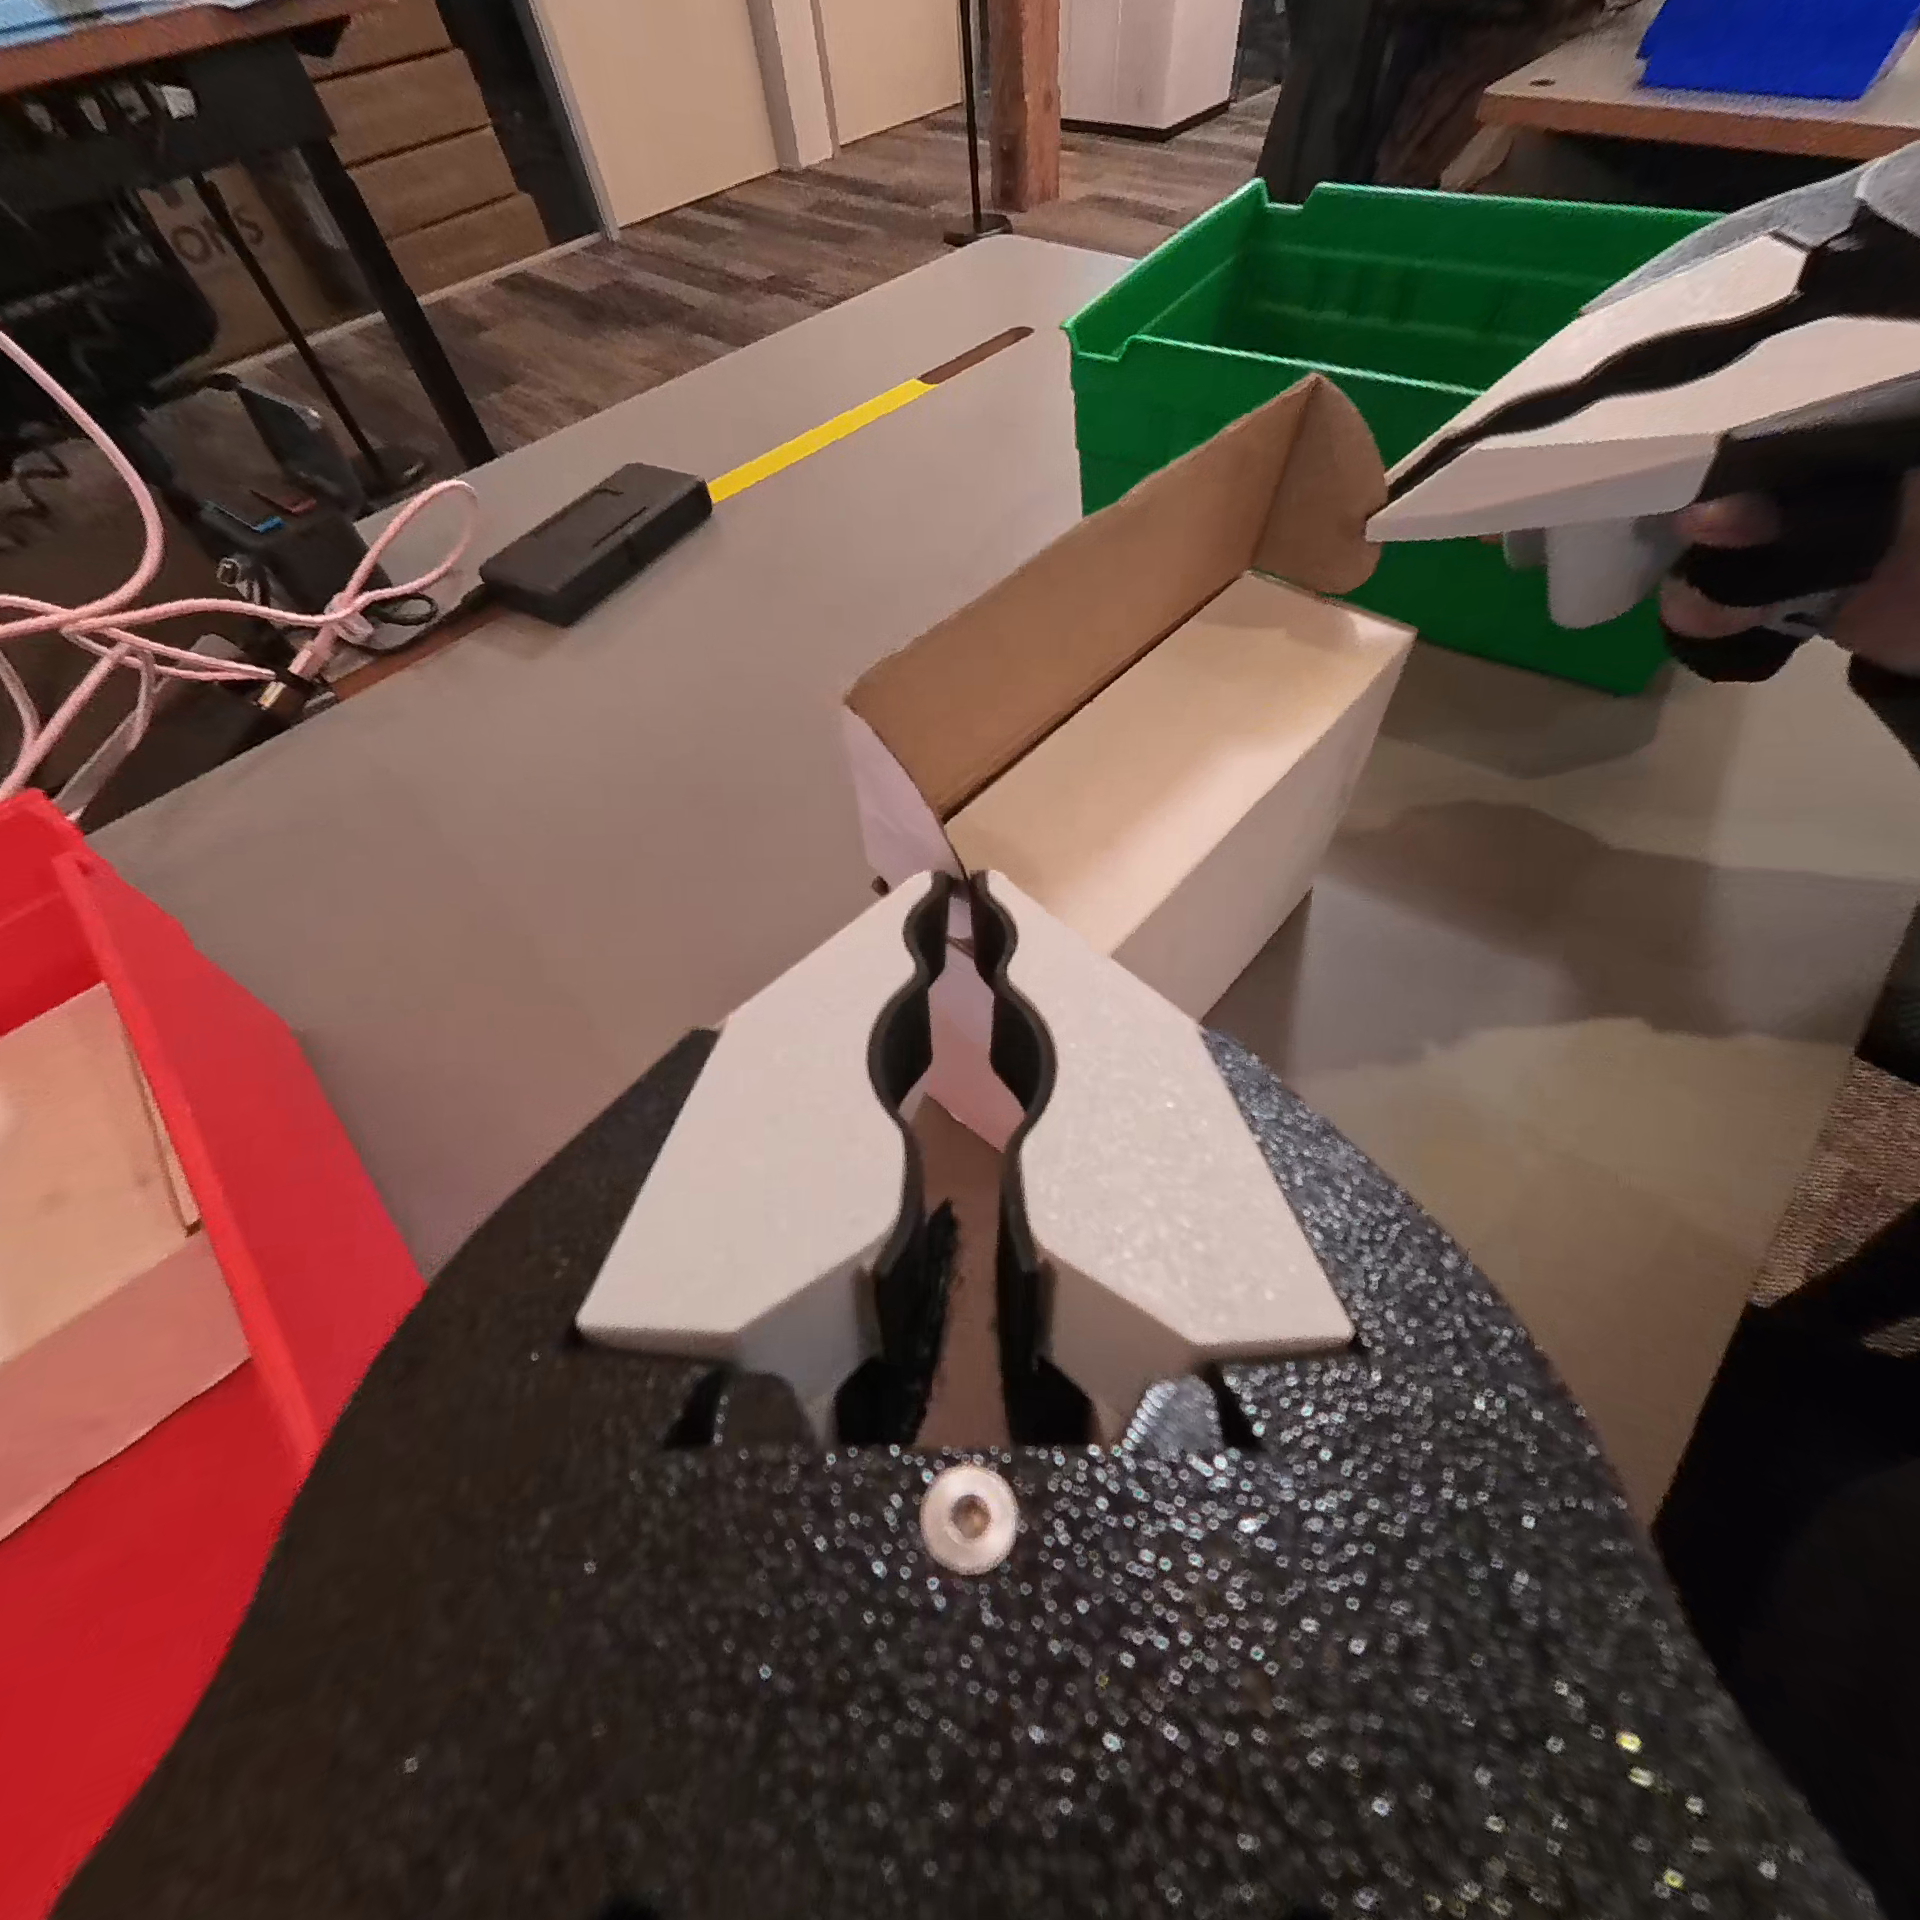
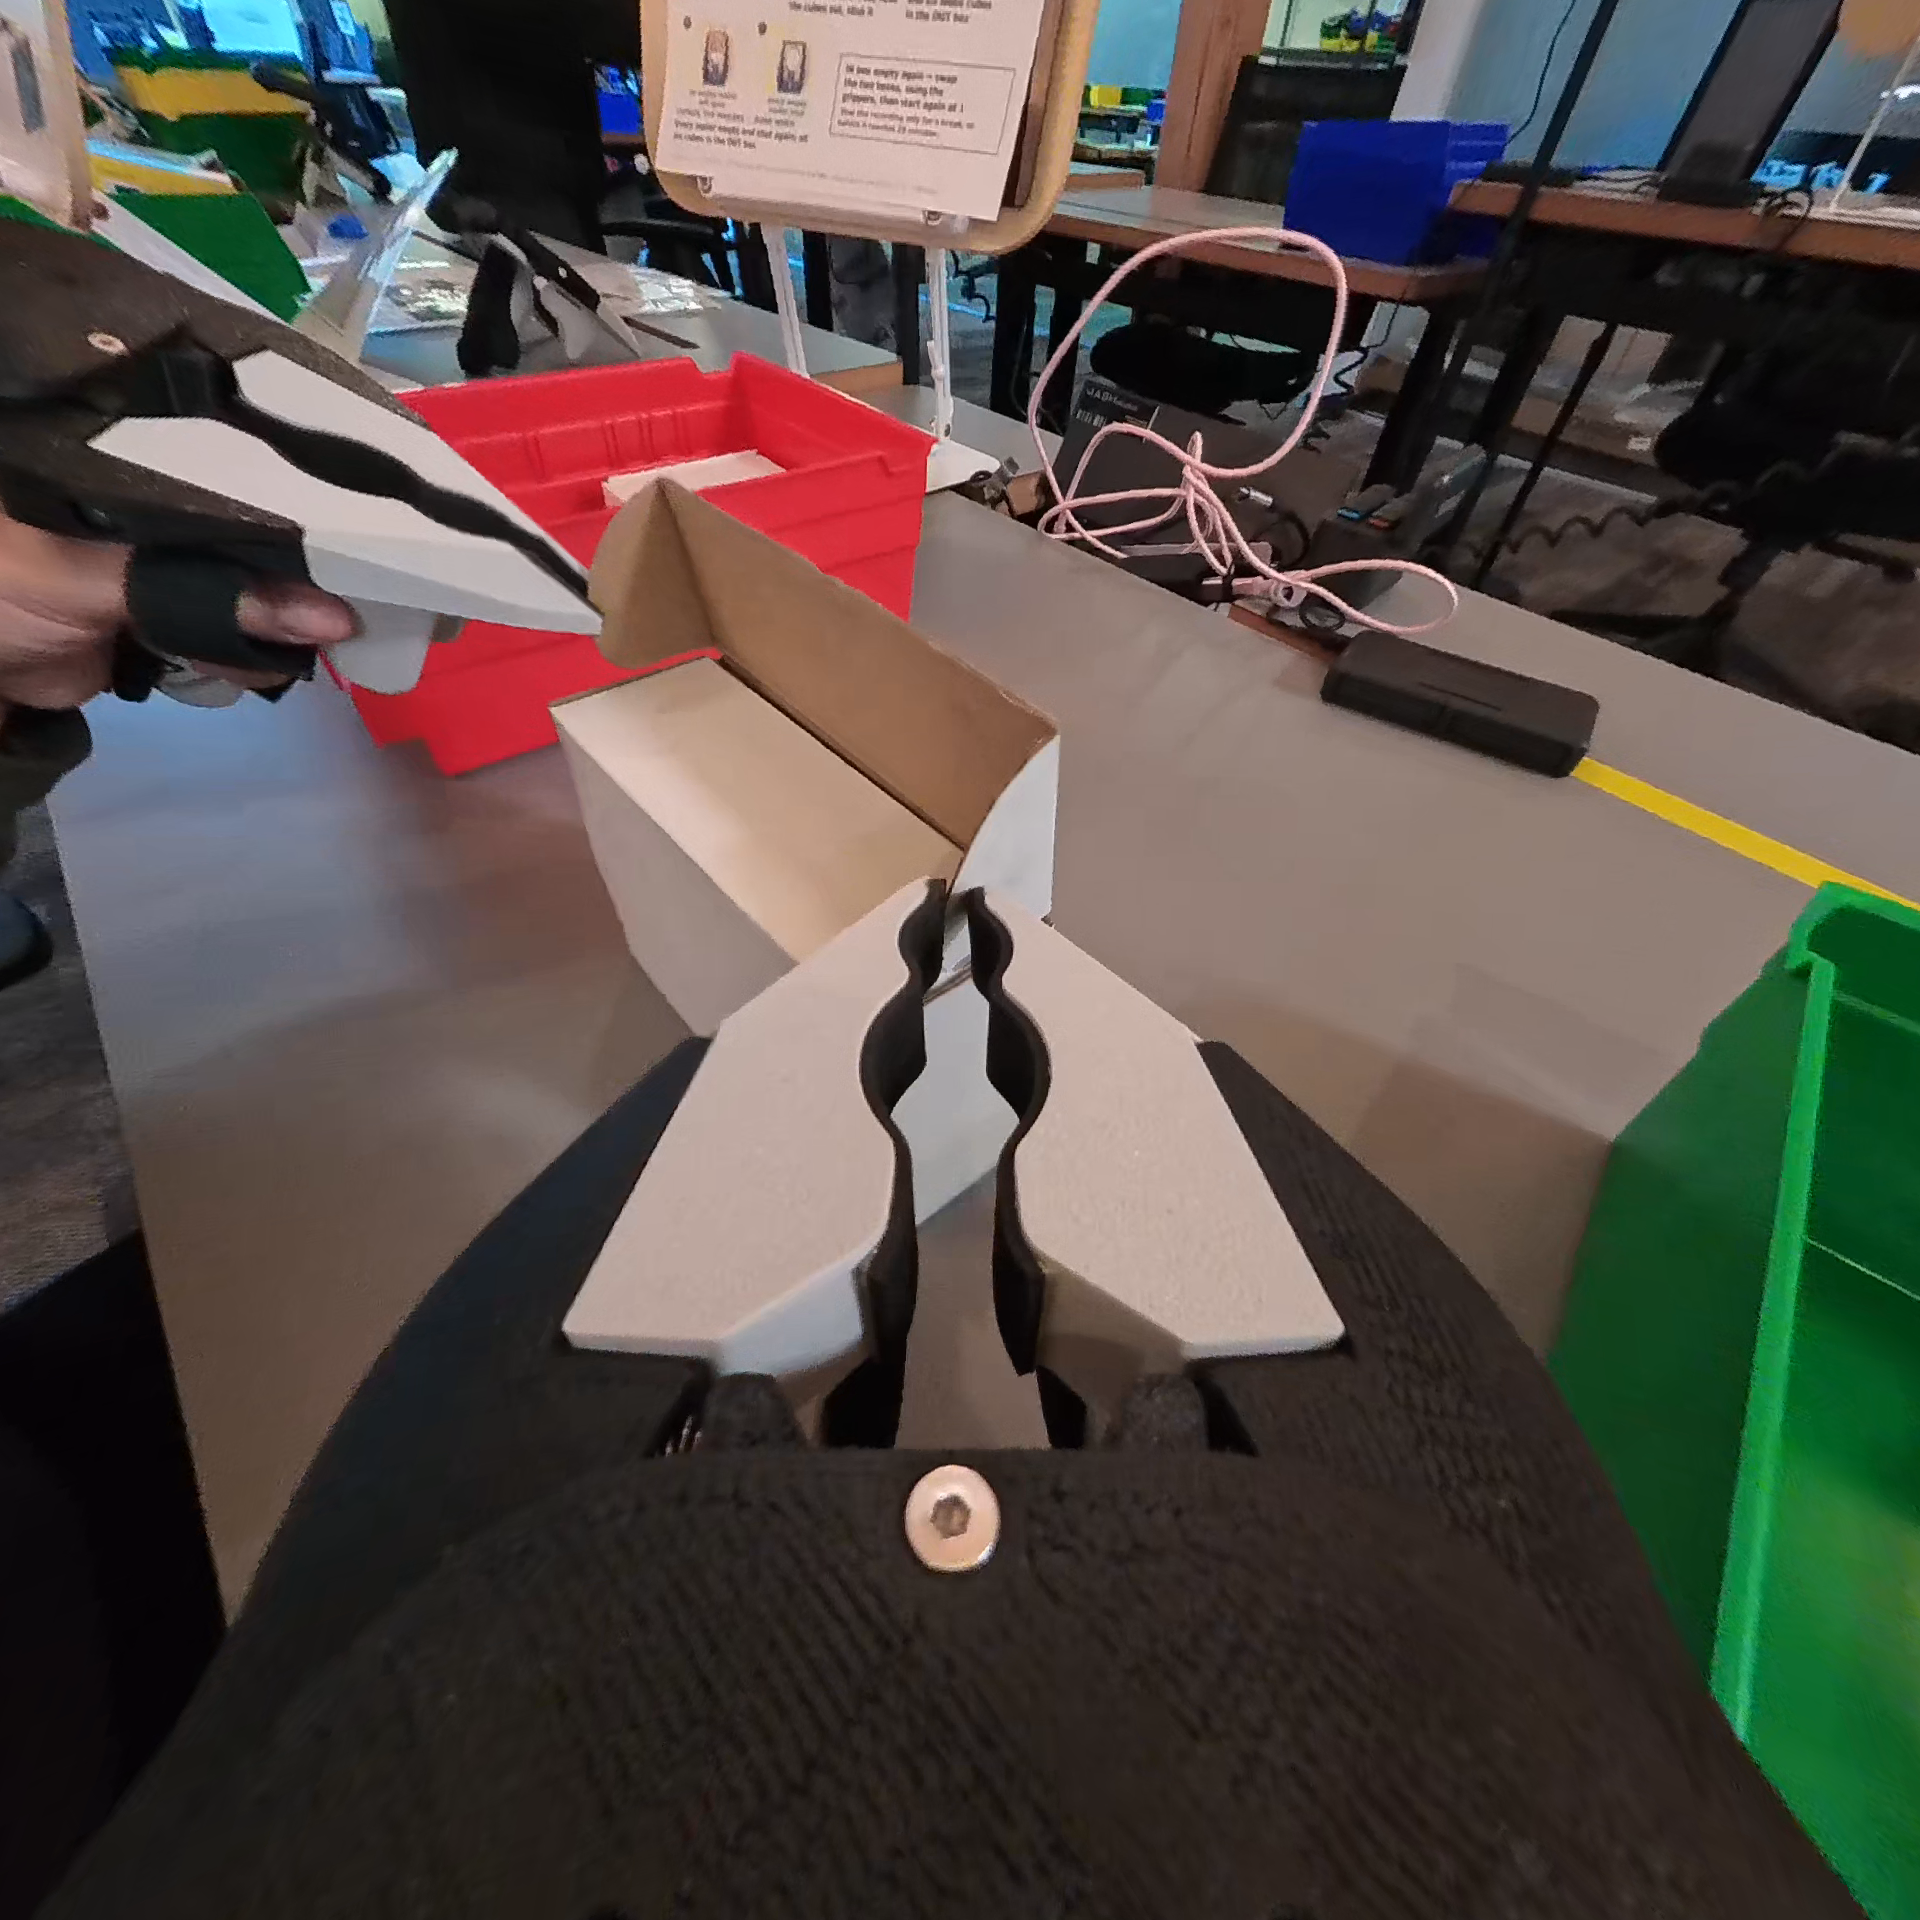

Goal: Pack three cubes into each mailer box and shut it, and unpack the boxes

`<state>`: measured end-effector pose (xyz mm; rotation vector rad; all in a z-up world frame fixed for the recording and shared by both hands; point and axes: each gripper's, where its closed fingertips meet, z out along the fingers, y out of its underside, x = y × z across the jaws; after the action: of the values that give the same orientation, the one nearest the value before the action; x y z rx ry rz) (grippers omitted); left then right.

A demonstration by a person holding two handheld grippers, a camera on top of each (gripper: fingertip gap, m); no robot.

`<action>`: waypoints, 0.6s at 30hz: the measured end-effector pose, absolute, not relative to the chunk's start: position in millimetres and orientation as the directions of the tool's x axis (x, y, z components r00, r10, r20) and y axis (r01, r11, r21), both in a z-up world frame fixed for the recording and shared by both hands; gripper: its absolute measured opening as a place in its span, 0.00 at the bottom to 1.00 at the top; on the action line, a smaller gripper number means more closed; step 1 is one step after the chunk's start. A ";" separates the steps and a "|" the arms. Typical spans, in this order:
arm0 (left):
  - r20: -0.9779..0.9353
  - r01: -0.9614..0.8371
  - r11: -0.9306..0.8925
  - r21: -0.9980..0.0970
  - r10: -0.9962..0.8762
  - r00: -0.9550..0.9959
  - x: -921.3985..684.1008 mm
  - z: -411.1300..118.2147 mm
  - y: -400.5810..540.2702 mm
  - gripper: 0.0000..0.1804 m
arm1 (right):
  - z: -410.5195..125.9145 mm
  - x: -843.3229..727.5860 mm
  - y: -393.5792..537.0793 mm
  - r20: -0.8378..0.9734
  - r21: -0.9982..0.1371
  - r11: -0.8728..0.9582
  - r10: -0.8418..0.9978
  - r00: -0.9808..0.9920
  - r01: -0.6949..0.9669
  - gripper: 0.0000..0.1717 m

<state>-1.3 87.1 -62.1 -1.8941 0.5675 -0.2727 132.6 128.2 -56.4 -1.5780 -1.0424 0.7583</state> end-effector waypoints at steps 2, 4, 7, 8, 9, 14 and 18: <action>-0.070 -0.258 -0.305 -0.917 -0.514 0.855 0.3 -64.4 86.1 0.02 | -58.5 132.9 128.4 0.053 -0.963 -0.066 0.905 0.423 0.261 0.01; -0.056 -0.251 -0.314 -0.916 -0.517 0.854 0.8 -65.8 85.2 0.02 | -60.1 132.7 127.4 0.051 -0.959 -0.073 0.905 0.422 0.273 0.01; -0.022 -0.227 -0.332 -0.916 -0.523 0.852 1.7 -67.4 83.9 0.01 | -62.5 133.1 126.3 0.028 -0.956 -0.098 0.908 0.418 0.277 0.01; -0.016 -0.228 -0.341 -0.912 -0.527 0.850 2.1 -69.2 83.1 0.01 | -63.9 133.3 126.1 0.022 -0.954 -0.106 0.909 0.416 0.282 0.01; -0.015 -0.234 -0.348 -0.908 -0.531 0.847 2.4 -71.5 82.2 0.01 | -66.0 133.6 125.8 0.018 -0.950 -0.113 0.910 0.413 0.290 0.01; -0.018 -0.256 -0.371 -0.893 -0.537 0.843 2.8 -78.4 79.2 0.01 | -74.6 134.3 125.5 0.026 -0.935 -0.123 0.913 0.407 0.334 0.01; -0.016 -0.264 -0.387 -0.884 -0.539 0.842 2.9 -78.7 77.8 0.01 | -76.9 134.7 124.6 0.028 -0.929 -0.124 0.916 0.401 0.348 0.01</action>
<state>2.9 77.8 -78.7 -1.9883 0.5926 -0.3356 134.7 124.6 -76.9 -1.6809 -1.1223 0.7279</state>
